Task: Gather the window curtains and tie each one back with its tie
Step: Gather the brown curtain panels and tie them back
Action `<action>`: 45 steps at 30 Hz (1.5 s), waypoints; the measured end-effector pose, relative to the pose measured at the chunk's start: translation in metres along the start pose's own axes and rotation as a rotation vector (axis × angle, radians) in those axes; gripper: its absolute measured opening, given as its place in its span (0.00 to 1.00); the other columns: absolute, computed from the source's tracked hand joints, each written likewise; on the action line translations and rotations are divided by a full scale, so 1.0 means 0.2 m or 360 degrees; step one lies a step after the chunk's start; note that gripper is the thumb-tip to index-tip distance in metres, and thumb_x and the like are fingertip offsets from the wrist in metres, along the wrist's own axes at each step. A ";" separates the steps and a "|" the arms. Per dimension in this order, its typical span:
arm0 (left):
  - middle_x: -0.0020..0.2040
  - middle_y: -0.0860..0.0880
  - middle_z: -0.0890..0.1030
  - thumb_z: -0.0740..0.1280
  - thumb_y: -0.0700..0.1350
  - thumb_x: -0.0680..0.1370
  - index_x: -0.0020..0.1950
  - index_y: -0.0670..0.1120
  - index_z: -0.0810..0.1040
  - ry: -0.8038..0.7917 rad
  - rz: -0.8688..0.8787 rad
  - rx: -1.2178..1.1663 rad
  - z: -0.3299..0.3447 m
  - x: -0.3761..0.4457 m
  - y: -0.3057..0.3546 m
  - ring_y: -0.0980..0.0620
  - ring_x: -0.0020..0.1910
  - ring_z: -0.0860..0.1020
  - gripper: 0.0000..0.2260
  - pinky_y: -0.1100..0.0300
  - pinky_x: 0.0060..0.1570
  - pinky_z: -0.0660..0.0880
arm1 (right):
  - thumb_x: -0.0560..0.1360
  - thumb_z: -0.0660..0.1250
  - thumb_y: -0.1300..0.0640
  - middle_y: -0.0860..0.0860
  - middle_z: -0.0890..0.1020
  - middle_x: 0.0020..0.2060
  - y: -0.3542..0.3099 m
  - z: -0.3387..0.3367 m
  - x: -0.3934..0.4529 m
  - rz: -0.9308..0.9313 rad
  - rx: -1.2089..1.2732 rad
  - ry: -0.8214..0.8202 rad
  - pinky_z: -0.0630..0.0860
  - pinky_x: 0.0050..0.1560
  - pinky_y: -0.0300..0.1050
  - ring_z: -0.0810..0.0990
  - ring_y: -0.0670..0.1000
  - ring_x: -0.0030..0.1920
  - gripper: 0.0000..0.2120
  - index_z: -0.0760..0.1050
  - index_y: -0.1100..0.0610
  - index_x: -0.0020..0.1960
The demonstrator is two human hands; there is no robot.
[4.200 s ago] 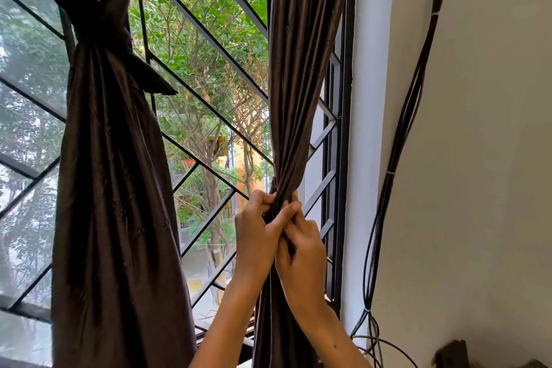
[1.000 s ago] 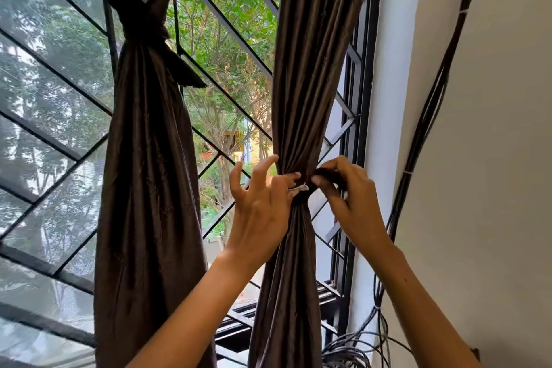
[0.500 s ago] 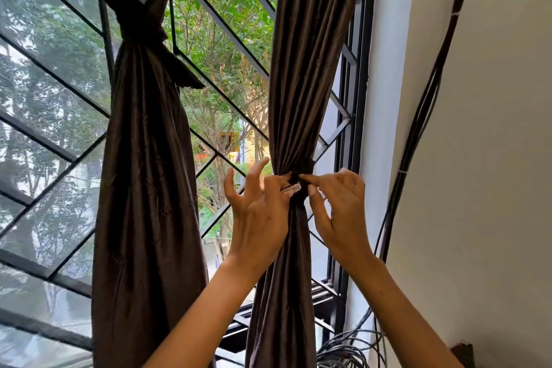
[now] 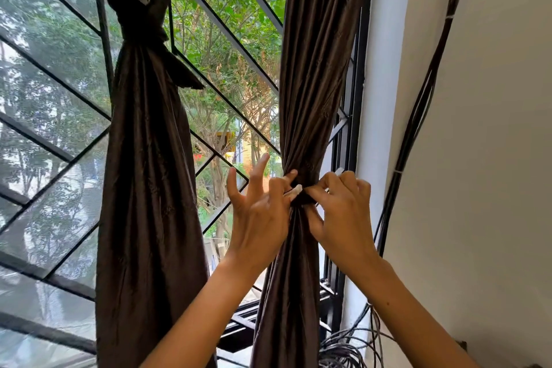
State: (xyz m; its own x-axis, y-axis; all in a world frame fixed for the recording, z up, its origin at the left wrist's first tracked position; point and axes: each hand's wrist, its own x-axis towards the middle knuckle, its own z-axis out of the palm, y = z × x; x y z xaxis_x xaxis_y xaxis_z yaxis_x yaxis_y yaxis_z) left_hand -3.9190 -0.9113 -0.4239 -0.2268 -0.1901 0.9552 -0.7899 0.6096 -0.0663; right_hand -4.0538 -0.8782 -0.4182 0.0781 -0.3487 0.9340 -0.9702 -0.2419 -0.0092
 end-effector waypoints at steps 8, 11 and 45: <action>0.56 0.55 0.82 0.60 0.42 0.78 0.48 0.41 0.78 0.0002 0.0043 -0.0036 -0.02 -0.02 0.07 0.49 0.70 0.67 0.09 0.45 0.71 0.42 | 0.65 0.69 0.50 0.51 0.75 0.41 0.04 -0.05 -0.03 -0.0010 0.0094 -0.0242 0.55 0.44 0.41 0.74 0.54 0.41 0.11 0.78 0.56 0.41; 0.55 0.54 0.82 0.61 0.42 0.78 0.49 0.41 0.79 0.0011 0.0003 -0.0080 -0.02 -0.01 0.10 0.48 0.69 0.70 0.08 0.44 0.69 0.45 | 0.68 0.72 0.57 0.52 0.76 0.45 0.04 -0.06 -0.05 0.0070 0.0360 -0.0267 0.67 0.42 0.43 0.77 0.55 0.41 0.09 0.79 0.58 0.48; 0.39 0.52 0.80 0.74 0.42 0.72 0.40 0.45 0.78 0.0190 -0.0485 -0.0459 0.06 -0.01 0.03 0.51 0.46 0.72 0.06 0.60 0.45 0.56 | 0.67 0.76 0.64 0.47 0.83 0.31 0.34 -0.16 -0.10 0.0761 0.1089 -0.0243 0.76 0.39 0.35 0.82 0.45 0.34 0.07 0.83 0.53 0.37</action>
State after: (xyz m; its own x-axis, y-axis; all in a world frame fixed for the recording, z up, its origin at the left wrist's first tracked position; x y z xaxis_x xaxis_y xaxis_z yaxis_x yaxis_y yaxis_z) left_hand -3.9309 -0.9166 -0.4301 0.0727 -0.3145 0.9465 -0.6152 0.7328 0.2908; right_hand -4.1282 -0.8592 -0.4263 -0.2273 -0.6594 0.7166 -0.5581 -0.5148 -0.6508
